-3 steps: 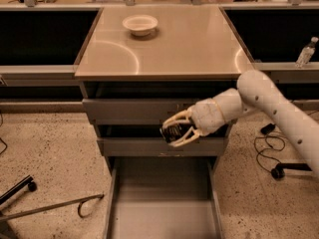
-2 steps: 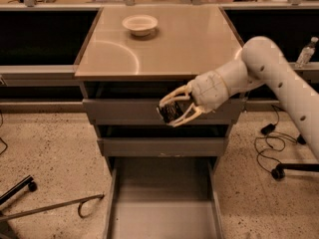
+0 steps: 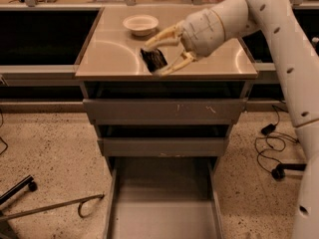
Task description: Pick rxbar chocolate from bottom drawer and place on counter
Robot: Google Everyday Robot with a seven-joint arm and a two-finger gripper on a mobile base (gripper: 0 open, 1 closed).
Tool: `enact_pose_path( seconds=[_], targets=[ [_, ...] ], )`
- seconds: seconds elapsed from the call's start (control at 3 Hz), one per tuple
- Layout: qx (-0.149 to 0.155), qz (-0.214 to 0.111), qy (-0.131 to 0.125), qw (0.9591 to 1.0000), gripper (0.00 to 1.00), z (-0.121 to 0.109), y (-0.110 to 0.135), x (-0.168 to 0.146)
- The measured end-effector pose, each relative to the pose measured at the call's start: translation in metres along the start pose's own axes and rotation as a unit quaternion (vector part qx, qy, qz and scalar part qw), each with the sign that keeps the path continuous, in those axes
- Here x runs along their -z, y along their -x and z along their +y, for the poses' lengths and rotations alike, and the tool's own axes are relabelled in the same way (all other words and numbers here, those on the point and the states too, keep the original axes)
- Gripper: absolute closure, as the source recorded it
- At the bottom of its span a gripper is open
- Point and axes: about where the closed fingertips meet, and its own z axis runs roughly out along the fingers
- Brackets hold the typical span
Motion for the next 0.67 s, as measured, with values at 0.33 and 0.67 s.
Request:
enact_pose_path(
  seconds=[0.33,0.67],
  targets=[
    [0.016,0.012,-0.035,0.9992,1.0,-0.0238,0.0013,0.0111],
    [0.017,0.014,-0.045,0.9988,1.0,-0.0315,-0.0012,0.0081]
  ],
)
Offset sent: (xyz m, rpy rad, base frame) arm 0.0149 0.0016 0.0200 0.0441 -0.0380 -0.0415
